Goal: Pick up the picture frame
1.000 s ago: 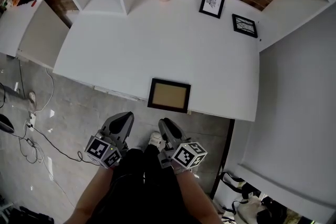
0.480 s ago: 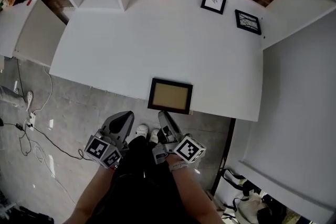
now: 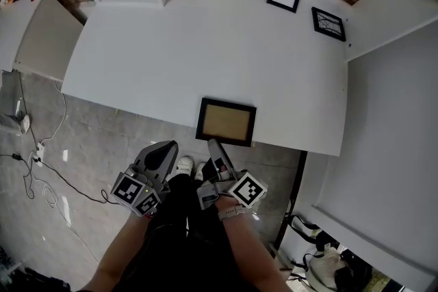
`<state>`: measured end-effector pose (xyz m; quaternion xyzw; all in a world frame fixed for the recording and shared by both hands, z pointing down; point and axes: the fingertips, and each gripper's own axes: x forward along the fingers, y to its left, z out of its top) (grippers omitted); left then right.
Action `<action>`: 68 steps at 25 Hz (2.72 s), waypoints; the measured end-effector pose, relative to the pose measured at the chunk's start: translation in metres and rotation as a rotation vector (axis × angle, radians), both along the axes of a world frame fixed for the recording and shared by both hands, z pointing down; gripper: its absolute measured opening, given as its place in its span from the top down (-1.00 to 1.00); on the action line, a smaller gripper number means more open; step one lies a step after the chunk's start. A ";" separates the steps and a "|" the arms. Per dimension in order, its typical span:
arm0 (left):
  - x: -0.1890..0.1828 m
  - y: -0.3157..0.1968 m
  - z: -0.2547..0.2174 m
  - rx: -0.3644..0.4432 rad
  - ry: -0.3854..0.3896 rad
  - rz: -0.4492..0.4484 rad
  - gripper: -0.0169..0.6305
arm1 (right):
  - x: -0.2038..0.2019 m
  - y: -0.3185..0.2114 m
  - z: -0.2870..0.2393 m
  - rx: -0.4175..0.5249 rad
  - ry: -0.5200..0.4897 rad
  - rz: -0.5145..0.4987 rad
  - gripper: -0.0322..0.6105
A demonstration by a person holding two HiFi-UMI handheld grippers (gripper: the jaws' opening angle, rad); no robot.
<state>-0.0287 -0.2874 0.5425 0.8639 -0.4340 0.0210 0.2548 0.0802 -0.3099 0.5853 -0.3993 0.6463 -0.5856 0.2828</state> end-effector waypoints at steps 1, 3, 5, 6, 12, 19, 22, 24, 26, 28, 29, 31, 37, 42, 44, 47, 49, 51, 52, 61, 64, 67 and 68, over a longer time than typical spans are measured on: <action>-0.001 0.001 0.001 -0.003 0.001 0.000 0.93 | 0.000 -0.002 0.001 -0.003 -0.005 0.007 0.38; -0.003 0.001 0.002 -0.007 0.002 -0.005 0.93 | 0.000 -0.005 0.002 -0.005 -0.021 0.021 0.38; -0.005 0.003 0.004 -0.010 0.001 -0.010 0.93 | 0.001 -0.007 0.004 -0.021 -0.041 0.041 0.38; -0.006 0.004 0.005 -0.010 -0.003 -0.010 0.93 | 0.001 -0.007 0.006 -0.032 -0.051 0.052 0.38; -0.010 0.008 0.009 -0.016 0.003 -0.022 0.93 | 0.007 -0.007 0.020 -0.086 -0.066 0.102 0.44; -0.011 0.015 0.013 -0.022 -0.010 -0.014 0.93 | 0.010 -0.005 0.021 -0.088 -0.089 0.125 0.60; -0.011 0.014 0.012 -0.018 -0.008 -0.013 0.93 | 0.012 -0.007 0.020 -0.083 -0.105 0.144 0.61; -0.011 0.013 0.011 -0.015 -0.002 -0.019 0.93 | 0.012 -0.008 0.018 -0.070 -0.107 0.145 0.65; -0.012 0.012 0.009 -0.012 0.001 -0.026 0.93 | 0.012 -0.007 0.017 -0.061 -0.110 0.143 0.65; -0.013 0.010 0.008 -0.002 -0.007 -0.028 0.93 | 0.013 -0.005 0.017 -0.062 -0.121 0.148 0.66; -0.014 0.009 0.007 0.000 -0.010 -0.029 0.93 | 0.013 -0.004 0.017 -0.063 -0.125 0.150 0.66; -0.016 0.007 0.008 -0.004 -0.011 -0.034 0.93 | 0.012 -0.001 0.017 -0.064 -0.130 0.148 0.66; -0.017 0.004 0.006 -0.005 -0.009 -0.041 0.93 | 0.009 0.009 0.017 -0.066 -0.148 0.141 0.66; -0.016 0.007 0.007 -0.007 -0.010 -0.040 0.93 | 0.010 0.010 0.017 -0.059 -0.156 0.141 0.66; -0.016 0.007 0.007 -0.013 -0.009 -0.041 0.93 | 0.011 0.008 0.016 -0.055 -0.160 0.145 0.65; -0.016 0.009 0.007 -0.014 -0.009 -0.040 0.93 | 0.012 0.005 0.017 -0.056 -0.161 0.153 0.61; -0.017 0.010 0.007 -0.011 -0.009 -0.041 0.93 | 0.013 0.003 0.018 -0.054 -0.157 0.158 0.61; -0.017 0.011 0.008 -0.014 -0.006 -0.043 0.93 | 0.014 0.001 0.019 -0.054 -0.155 0.162 0.61; -0.017 0.012 0.008 -0.016 -0.004 -0.044 0.93 | 0.014 0.000 0.019 -0.055 -0.154 0.163 0.61; -0.022 0.015 0.011 -0.023 -0.006 -0.046 0.93 | 0.013 -0.006 0.020 -0.045 -0.149 0.174 0.59; -0.022 0.016 0.011 -0.022 -0.006 -0.048 0.93 | 0.016 -0.007 0.020 -0.041 -0.154 0.184 0.59; -0.023 0.018 0.013 -0.029 -0.012 -0.045 0.93 | 0.017 -0.008 0.021 -0.041 -0.152 0.189 0.59; -0.023 0.019 0.013 -0.031 -0.013 -0.045 0.93 | 0.017 -0.009 0.020 -0.040 -0.152 0.190 0.59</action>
